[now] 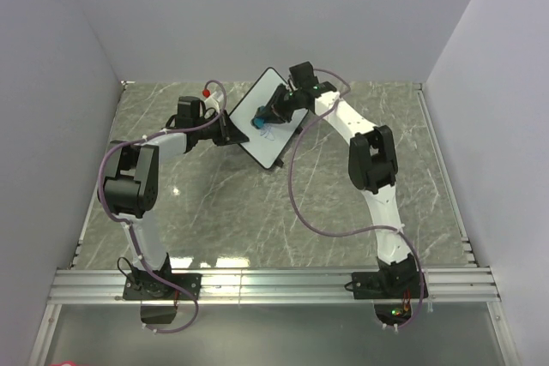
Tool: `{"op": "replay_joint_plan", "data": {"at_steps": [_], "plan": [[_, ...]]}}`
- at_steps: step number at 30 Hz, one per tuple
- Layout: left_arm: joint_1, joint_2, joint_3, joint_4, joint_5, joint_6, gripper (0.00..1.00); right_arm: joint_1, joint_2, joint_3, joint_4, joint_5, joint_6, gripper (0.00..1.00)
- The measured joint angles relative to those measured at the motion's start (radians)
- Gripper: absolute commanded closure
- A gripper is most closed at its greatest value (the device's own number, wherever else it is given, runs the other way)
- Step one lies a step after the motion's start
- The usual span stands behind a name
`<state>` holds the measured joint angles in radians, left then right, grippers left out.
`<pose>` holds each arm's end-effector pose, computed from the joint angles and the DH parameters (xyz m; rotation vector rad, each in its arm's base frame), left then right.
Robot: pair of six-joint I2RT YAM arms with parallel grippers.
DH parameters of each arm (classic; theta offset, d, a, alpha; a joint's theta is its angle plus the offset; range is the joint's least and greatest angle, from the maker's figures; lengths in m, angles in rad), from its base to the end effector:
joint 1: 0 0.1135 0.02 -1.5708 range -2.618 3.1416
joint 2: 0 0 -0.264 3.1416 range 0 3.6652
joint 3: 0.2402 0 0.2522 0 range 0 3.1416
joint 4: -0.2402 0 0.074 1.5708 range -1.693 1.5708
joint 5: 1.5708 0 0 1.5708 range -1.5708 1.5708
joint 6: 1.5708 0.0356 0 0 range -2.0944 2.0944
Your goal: Erase the whiteboard
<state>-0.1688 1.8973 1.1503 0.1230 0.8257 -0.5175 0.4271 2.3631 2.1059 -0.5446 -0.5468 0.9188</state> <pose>0.3947 -0.0938 0.1838 0.1042 2.2456 -1.2829 0.4772 0.2375 0.2196 0.3465 2.5922 1.2252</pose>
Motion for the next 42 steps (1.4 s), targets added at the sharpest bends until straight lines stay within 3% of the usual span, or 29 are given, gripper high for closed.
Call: {"op": "replay_joint_plan", "data": {"at_steps": [8, 16, 26, 35, 42], "plan": [[-0.002, 0.0, 0.0, 0.0, -0.001, 0.002, 1.0, -0.116, 0.145, 0.225, -0.027, 0.013, 0.053, 1.0], [-0.002, 0.0, 0.002, -0.002, 0.0, 0.006, 1.0, -0.238, 0.194, 0.216, -0.06, 0.1, 0.047, 1.0], [-0.002, 0.0, 0.004, -0.008, 0.0, 0.0, 1.0, -0.209, 0.148, 0.127, -0.004, 0.09, 0.027, 1.0], [-0.001, 0.0, 0.004, -0.009, 0.0, 0.001, 1.0, -0.092, 0.024, -0.032, 0.07, 0.045, 0.05, 1.0], [-0.001, 0.0, 0.005, -0.008, 0.0, 0.005, 1.0, -0.112, 0.046, 0.0, 0.057, -0.02, 0.089, 1.0]]}}
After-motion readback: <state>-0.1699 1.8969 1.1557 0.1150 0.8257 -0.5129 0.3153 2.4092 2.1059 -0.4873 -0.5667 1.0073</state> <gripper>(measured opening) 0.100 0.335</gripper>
